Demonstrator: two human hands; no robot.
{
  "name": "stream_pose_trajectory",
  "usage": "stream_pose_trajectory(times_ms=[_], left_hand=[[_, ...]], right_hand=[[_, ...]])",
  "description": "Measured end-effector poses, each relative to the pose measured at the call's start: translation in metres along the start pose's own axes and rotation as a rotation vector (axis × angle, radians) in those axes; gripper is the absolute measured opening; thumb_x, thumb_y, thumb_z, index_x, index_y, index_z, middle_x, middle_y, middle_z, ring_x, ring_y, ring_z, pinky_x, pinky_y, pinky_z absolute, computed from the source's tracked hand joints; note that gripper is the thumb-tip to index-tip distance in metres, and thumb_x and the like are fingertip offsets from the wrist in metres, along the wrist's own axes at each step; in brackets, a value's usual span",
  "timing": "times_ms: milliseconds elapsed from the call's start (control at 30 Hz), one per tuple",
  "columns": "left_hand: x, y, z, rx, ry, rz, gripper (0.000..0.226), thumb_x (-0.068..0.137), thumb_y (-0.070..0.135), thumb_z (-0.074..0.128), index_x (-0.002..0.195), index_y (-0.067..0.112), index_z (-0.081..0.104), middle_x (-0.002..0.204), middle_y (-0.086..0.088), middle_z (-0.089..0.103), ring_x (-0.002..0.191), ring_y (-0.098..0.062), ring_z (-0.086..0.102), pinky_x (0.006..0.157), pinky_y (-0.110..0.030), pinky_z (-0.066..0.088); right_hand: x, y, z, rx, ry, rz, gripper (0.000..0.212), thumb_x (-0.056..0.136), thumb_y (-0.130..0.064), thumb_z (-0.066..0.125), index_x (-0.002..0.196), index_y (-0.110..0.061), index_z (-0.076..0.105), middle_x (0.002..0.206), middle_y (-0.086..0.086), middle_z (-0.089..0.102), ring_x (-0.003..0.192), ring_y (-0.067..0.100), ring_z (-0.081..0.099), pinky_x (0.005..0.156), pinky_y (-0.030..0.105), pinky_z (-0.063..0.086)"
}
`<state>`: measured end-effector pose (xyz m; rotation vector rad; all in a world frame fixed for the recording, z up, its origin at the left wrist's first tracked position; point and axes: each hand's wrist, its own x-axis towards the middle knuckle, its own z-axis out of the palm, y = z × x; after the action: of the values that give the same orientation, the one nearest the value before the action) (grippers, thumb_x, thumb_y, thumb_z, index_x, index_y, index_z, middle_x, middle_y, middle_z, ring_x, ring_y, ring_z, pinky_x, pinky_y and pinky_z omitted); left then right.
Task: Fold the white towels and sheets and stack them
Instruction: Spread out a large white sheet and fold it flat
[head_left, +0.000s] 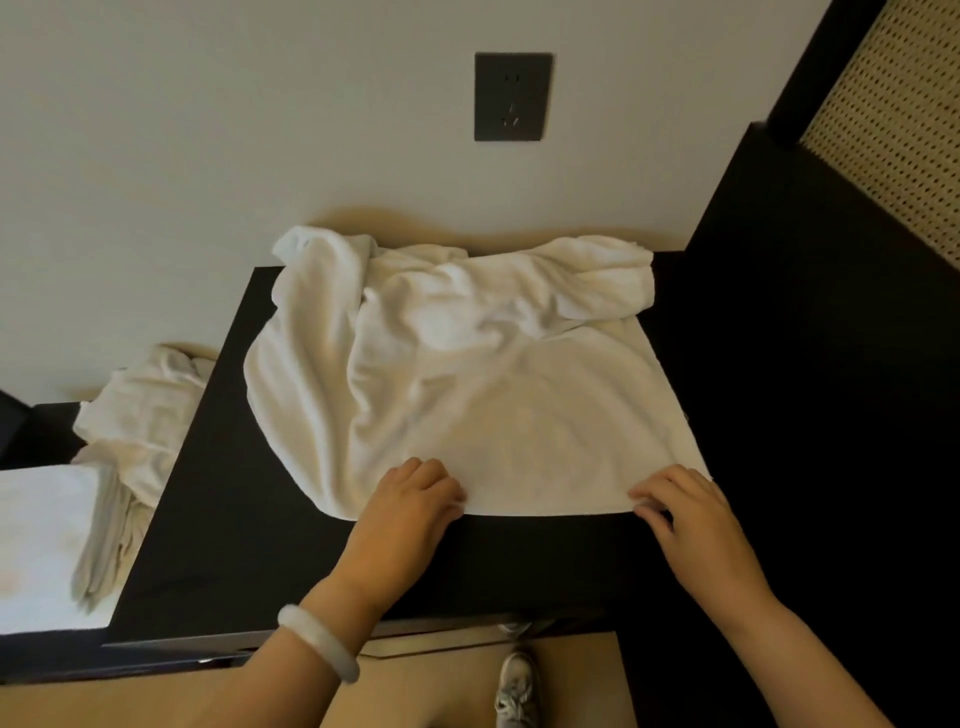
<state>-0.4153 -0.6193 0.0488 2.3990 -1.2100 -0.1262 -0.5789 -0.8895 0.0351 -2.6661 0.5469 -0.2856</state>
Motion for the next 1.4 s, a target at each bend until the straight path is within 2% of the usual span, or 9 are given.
stream_pose_trajectory(times_ms=[133,233,333,500,833,1033,1233,1300,1400], left_hand=[[0.003,-0.004,-0.003,0.002,-0.022,0.055,0.010,0.096,0.022,0.059,0.096,0.019,0.069,0.098,0.005,0.060,0.092,-0.018,0.053,0.083,-0.034,0.044],[0.004,0.001,0.001,-0.011,-0.020,0.102,0.016,0.098,0.029,0.057,0.109,0.023,0.067,0.108,0.008,0.058,0.100,-0.013,0.050,0.088,-0.029,0.043],[0.013,0.017,0.013,-0.008,-0.067,0.172,0.024,0.099,0.033,0.053,0.117,0.023,0.065,0.113,0.008,0.056,0.103,-0.013,0.047,0.090,-0.029,0.041],[0.018,0.026,0.027,0.026,-0.057,0.175,0.023,0.103,0.029,0.043,0.107,0.020,0.064,0.108,0.006,0.056,0.099,-0.015,0.049,0.088,-0.031,0.040],[0.019,0.025,0.026,-0.123,-0.033,0.094,0.017,0.099,0.029,0.054,0.106,0.020,0.068,0.105,0.007,0.057,0.097,-0.011,0.050,0.088,-0.026,0.042],[0.021,0.025,0.028,-0.103,-0.025,0.083,0.017,0.101,0.022,0.050,0.100,0.018,0.066,0.101,0.005,0.056,0.094,-0.013,0.049,0.086,-0.028,0.041],[0.019,0.027,0.026,-0.052,-0.003,0.130,0.010,0.095,0.008,0.056,0.092,0.016,0.060,0.095,0.005,0.052,0.086,-0.012,0.045,0.079,-0.026,0.040],[0.016,0.025,0.026,-0.016,-0.012,0.175,0.009,0.095,0.010,0.057,0.092,0.018,0.058,0.095,0.006,0.051,0.084,-0.011,0.045,0.077,-0.024,0.042],[0.011,0.020,0.028,0.025,-0.085,0.210,0.010,0.099,0.017,0.050,0.096,0.020,0.059,0.099,0.007,0.050,0.088,-0.012,0.044,0.082,-0.030,0.045]], right_hand=[[-0.003,0.004,-0.002,0.075,0.007,0.029,0.013,0.086,-0.012,0.074,0.090,-0.023,0.067,0.089,-0.017,0.054,0.088,0.008,0.055,0.080,0.026,0.048],[-0.001,0.001,-0.003,0.041,-0.027,-0.023,0.014,0.087,-0.015,0.074,0.097,-0.024,0.070,0.093,-0.016,0.054,0.092,0.008,0.053,0.083,0.027,0.048],[0.000,-0.008,0.001,0.028,-0.058,-0.068,0.018,0.086,-0.017,0.075,0.103,-0.022,0.072,0.097,-0.013,0.056,0.096,0.009,0.052,0.084,0.023,0.046],[-0.004,-0.013,0.007,-0.055,0.003,-0.155,0.015,0.082,-0.013,0.078,0.095,-0.018,0.072,0.093,-0.008,0.059,0.088,0.012,0.056,0.076,0.027,0.051],[-0.007,-0.015,0.008,-0.045,0.084,-0.159,0.014,0.085,-0.005,0.074,0.090,-0.017,0.068,0.089,-0.006,0.061,0.084,0.015,0.058,0.074,0.031,0.053],[-0.013,-0.013,0.010,-0.067,0.080,-0.163,0.015,0.084,-0.007,0.074,0.091,-0.018,0.067,0.092,-0.008,0.059,0.087,0.012,0.056,0.077,0.024,0.048],[-0.012,-0.014,0.009,-0.085,0.106,-0.199,0.020,0.080,-0.003,0.078,0.091,-0.017,0.068,0.094,-0.006,0.060,0.087,0.014,0.056,0.074,0.028,0.053],[-0.014,-0.015,0.009,-0.111,0.081,-0.197,0.021,0.079,-0.004,0.079,0.091,-0.017,0.068,0.095,-0.006,0.061,0.088,0.014,0.056,0.074,0.027,0.052],[-0.017,-0.017,0.008,-0.157,0.031,-0.217,0.022,0.076,-0.006,0.082,0.089,-0.017,0.069,0.094,-0.006,0.062,0.086,0.014,0.058,0.074,0.024,0.050]])
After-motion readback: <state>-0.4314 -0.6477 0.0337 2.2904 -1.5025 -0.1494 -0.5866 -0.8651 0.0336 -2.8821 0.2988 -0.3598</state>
